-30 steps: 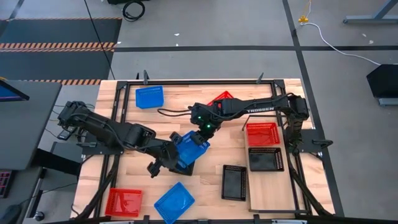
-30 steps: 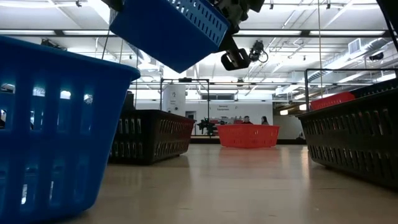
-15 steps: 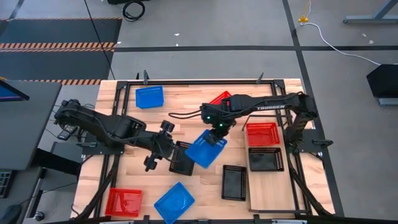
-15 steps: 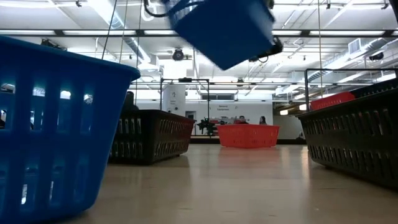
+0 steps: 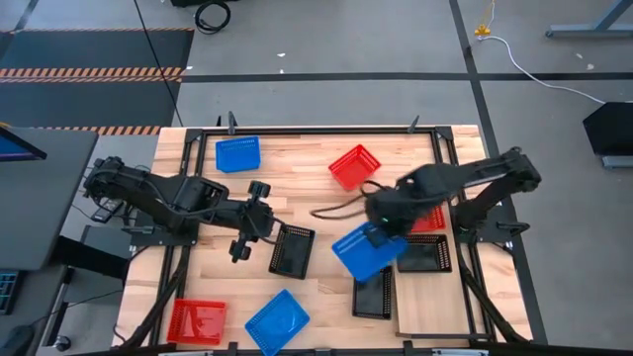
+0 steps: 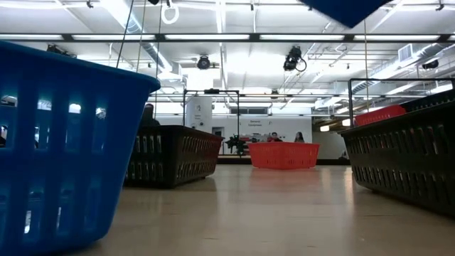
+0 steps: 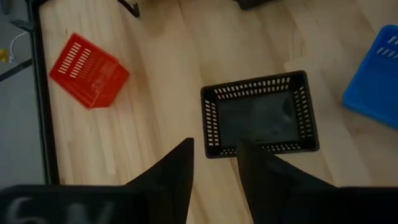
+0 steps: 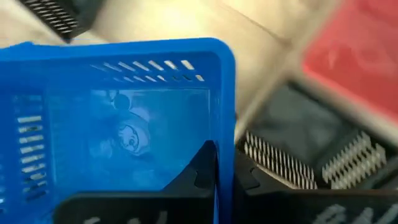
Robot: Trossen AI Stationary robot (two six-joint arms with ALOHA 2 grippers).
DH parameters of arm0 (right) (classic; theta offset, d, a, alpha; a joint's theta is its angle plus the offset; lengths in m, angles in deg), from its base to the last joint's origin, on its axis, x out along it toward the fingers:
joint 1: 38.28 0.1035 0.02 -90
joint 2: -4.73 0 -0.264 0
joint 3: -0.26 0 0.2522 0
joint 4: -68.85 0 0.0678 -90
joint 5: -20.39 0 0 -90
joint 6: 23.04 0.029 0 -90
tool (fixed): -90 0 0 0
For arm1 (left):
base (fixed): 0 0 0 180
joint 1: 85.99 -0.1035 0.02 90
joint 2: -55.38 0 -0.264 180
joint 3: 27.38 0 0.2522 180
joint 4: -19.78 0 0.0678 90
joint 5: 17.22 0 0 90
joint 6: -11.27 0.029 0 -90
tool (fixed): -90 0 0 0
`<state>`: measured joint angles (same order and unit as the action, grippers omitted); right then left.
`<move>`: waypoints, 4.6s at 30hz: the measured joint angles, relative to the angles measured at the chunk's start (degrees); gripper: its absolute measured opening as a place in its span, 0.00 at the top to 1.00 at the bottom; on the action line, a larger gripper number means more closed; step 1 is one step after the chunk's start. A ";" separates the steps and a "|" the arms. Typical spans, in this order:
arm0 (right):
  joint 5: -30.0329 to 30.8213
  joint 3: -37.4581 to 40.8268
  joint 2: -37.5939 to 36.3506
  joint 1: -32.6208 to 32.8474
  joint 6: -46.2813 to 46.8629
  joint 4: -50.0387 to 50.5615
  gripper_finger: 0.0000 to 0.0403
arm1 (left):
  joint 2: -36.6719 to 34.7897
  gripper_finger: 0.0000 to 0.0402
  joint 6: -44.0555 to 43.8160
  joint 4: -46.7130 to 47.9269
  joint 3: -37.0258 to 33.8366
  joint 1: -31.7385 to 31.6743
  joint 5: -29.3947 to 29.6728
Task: Stack baskets on shelf by color
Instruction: Put the middle blue bin on the shelf
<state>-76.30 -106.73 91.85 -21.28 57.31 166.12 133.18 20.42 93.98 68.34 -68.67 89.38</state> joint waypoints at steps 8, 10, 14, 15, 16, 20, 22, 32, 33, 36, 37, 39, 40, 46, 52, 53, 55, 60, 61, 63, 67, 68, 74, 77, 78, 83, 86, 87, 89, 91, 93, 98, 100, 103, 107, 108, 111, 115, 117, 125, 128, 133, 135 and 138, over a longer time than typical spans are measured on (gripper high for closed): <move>2.17 0.12 -1.18 15.40 33.08 6.68 0.98 | 0.02 0.71 0.00 -4.29 0.00 -1.55 -0.02; 1.43 1.20 -0.98 19.19 39.29 6.26 0.98 | 0.02 0.71 0.03 -4.81 0.00 -1.55 -0.02; -5.16 4.09 -0.97 24.88 46.64 5.75 0.98 | 0.04 0.71 0.02 -6.62 0.00 -1.53 -0.07; -6.97 4.80 -0.95 25.81 47.35 5.75 0.98 | 0.04 0.71 0.02 -6.88 0.00 -1.53 -0.07; -7.97 5.41 -0.95 26.52 47.82 5.58 0.98 | 0.04 0.71 0.03 -7.08 0.00 -1.53 -0.07; -9.96 7.36 -0.95 28.36 49.01 4.30 0.97 | 0.04 0.71 -0.69 -6.98 0.00 -1.53 -0.07; -10.03 8.21 -0.95 28.89 49.18 3.99 0.97 | 0.04 0.71 -1.44 -6.96 0.00 -1.50 -0.09; -12.52 13.43 -0.95 32.71 50.67 3.41 0.93 | 0.07 0.71 -9.27 -7.00 -0.02 -0.91 -0.18; -12.50 13.89 -0.95 33.14 50.67 3.10 0.92 | 0.07 0.71 -10.46 -7.42 -0.02 -0.91 -0.20; -12.46 15.89 -0.95 34.32 50.67 1.18 0.92 | 0.07 0.71 -13.16 -9.40 -0.04 -0.96 -0.16; -12.46 16.61 -0.95 34.69 50.67 0.24 0.92 | 0.07 0.71 -13.71 -10.47 -0.04 -0.97 -0.14; -12.40 17.93 -0.95 35.31 50.68 -1.83 0.92 | 0.07 0.71 -15.06 -12.78 -0.04 -0.96 -0.11; -12.29 18.55 -0.95 35.54 50.69 -2.95 0.92 | 0.07 0.71 -15.87 -13.97 -0.04 -0.96 -0.13; -10.93 21.32 -0.93 36.67 50.69 -6.40 0.92 | 0.07 0.71 -16.48 -20.23 -0.04 -0.96 -0.15; -9.39 22.92 -0.93 36.67 50.67 -6.64 0.92 | 0.07 0.71 -16.75 -24.08 -0.04 -0.96 -0.11; -9.39 23.15 -0.93 36.67 50.67 -6.92 0.92 | 0.07 0.71 -17.21 -24.41 -0.04 -0.96 -0.11; -9.40 23.43 -0.93 36.67 50.67 -7.85 0.92 | 0.07 0.71 -17.79 -24.56 -0.04 -0.96 0.04; -9.39 24.25 -0.93 36.67 50.67 -9.64 0.92 | 0.07 0.71 -17.81 -24.58 -0.04 -0.96 0.13; -9.41 24.46 -0.93 36.67 50.74 -9.80 0.92 | 0.07 0.71 -17.84 -24.60 -0.04 -0.96 0.15; -9.42 24.81 -0.93 36.67 50.91 -10.06 0.92 | 0.07 0.71 -17.84 -24.62 -0.04 -0.96 0.14; -9.42 25.11 -0.93 36.67 50.99 -10.23 0.92 | 0.07 0.71 -17.97 -24.67 -0.04 -0.96 0.31; -9.42 25.11 -0.93 36.67 51.06 -10.21 0.92 | 0.07 0.71 -18.01 -24.69 -0.04 -0.96 0.31; -9.52 25.11 -0.93 36.67 51.06 -10.23 0.91 | 0.07 0.71 -19.19 -24.69 -0.04 -0.96 0.32; -10.06 25.11 -0.93 36.70 50.80 -10.23 0.89 | 0.07 0.71 -19.21 -24.69 -0.04 -0.96 0.33; -10.35 25.11 -0.93 36.88 50.63 -10.27 0.88 | 0.07 0.71 -19.19 -24.69 -0.04 -0.96 0.31; -12.53 25.11 -0.93 38.93 50.04 -11.75 0.81 | 0.07 0.71 -19.22 -24.67 -0.04 -0.96 0.32; -14.01 25.11 -0.93 40.71 49.84 -12.55 0.76 | 0.07 0.71 -19.77 -24.67 -0.04 -0.96 0.33; -14.05 25.11 -1.01 41.24 49.82 -12.81 0.74 | 0.07 0.71 -19.96 -24.67 -0.04 -0.96 0.31; -13.36 24.75 -1.22 41.93 49.46 -12.70 0.72 | 0.07 0.71 -20.15 -24.67 -0.04 -0.96 0.31; -10.29 24.07 -1.72 41.99 47.50 -12.71 0.71 | 0.07 0.71 -20.26 -24.67 -0.04 -0.96 0.32; -5.56 23.54 -2.41 41.62 44.59 -12.75 0.70 | 0.10 0.71 -20.26 -24.67 -0.04 -0.96 0.31; 5.14 21.99 -4.35 38.82 30.53 -12.96 0.70 | 0.22 0.71 -20.55 -24.70 -0.04 -0.96 0.32; 7.87 21.97 -5.18 37.51 22.51 -13.64 0.70 | 0.22 0.71 -20.56 -24.67 -0.04 -0.96 0.31; 8.62 21.97 -5.60 35.40 8.73 -13.80 0.70 | 0.22 0.71 -20.57 -24.69 -0.04 -0.96 0.31; 8.35 21.97 -5.60 33.36 -10.50 -14.93 0.70 | 0.22 0.71 -21.52 -24.60 -0.04 -0.96 0.31; 8.33 21.97 -5.60 33.04 -14.47 -14.97 0.70 | 0.22 0.71 -22.08 -24.55 -0.04 -0.96 0.31; 8.33 21.97 -5.59 32.31 -24.77 -14.97 0.70 | 0.22 0.71 -22.83 -24.13 -0.04 -0.96 0.31; 9.55 21.97 -5.58 31.74 -36.07 -16.42 0.70 | 0.22 0.71 -23.61 -22.70 -0.04 -0.96 0.31; 10.20 21.99 -5.58 31.60 -40.80 -17.28 0.70 | 0.22 0.71 -23.96 -21.80 -0.04 -0.96 0.33; 7.47 27.75 -5.56 30.15 -45.66 -23.10 0.70 | 0.22 0.71 -29.47 -20.71 -0.04 -0.96 1.66; 6.64 30.18 -5.54 29.70 -45.32 -25.81 0.71 | 0.22 0.71 -29.55 -20.73 -0.04 -0.96 1.66; 7.13 32.85 -5.54 29.05 -43.95 -27.66 0.71 | 0.22 0.71 -29.57 -20.75 -0.04 -0.96 1.66; 7.11 33.82 -5.54 28.97 -43.93 -28.84 0.71 | 0.22 0.71 -29.57 -20.77 -0.04 -0.96 1.66; 7.09 35.05 -5.54 29.02 -43.89 -30.46 0.71 | 0.22 0.71 -29.57 -20.77 -0.04 -0.96 1.66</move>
<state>-69.20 -71.68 86.31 7.74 13.42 135.65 133.40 -9.15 73.20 68.29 -69.63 91.04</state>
